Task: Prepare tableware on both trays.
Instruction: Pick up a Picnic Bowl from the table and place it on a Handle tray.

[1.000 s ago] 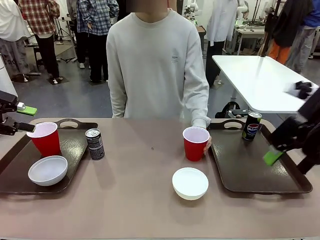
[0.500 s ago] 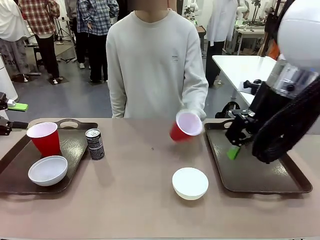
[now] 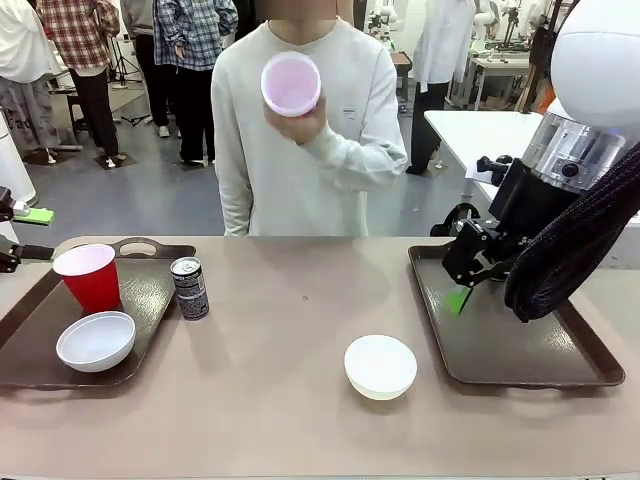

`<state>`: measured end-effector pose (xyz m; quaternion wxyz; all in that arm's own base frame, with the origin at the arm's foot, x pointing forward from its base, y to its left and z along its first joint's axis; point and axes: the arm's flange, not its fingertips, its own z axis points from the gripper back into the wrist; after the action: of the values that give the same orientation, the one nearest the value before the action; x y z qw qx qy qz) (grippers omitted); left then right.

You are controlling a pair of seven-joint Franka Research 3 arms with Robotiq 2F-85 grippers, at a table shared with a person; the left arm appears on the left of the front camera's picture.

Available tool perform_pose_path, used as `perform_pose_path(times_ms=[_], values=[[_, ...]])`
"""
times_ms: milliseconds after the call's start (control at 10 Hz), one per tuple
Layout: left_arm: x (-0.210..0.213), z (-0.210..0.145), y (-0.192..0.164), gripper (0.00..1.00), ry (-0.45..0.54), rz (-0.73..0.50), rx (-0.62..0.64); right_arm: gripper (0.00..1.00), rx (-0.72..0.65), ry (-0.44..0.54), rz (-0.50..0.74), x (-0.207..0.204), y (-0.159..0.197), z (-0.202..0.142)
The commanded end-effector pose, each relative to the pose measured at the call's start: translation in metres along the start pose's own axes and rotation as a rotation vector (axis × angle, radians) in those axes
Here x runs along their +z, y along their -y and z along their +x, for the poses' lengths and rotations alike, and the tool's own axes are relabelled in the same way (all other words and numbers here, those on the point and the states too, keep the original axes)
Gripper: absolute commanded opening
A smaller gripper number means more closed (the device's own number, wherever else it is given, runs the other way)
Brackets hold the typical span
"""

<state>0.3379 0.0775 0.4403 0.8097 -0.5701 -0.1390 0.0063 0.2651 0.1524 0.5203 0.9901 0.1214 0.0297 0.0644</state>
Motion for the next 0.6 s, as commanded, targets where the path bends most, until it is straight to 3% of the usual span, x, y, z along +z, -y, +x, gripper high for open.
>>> perform_pose_path(times_ms=[0,200,500], values=[[0.000,0.001,0.000,0.72,0.009,-0.017,-0.006,1.00,0.015,0.027,-0.035,-0.009,-0.006,0.006],[0.000,0.001,0.000,0.72,0.009,-0.017,-0.006,1.00,-0.004,0.086,-0.143,-0.038,-0.024,0.040],[0.000,0.001,0.000,0.72,0.009,-0.017,-0.006,1.00,0.025,0.075,-0.214,-0.080,-0.037,0.084]])
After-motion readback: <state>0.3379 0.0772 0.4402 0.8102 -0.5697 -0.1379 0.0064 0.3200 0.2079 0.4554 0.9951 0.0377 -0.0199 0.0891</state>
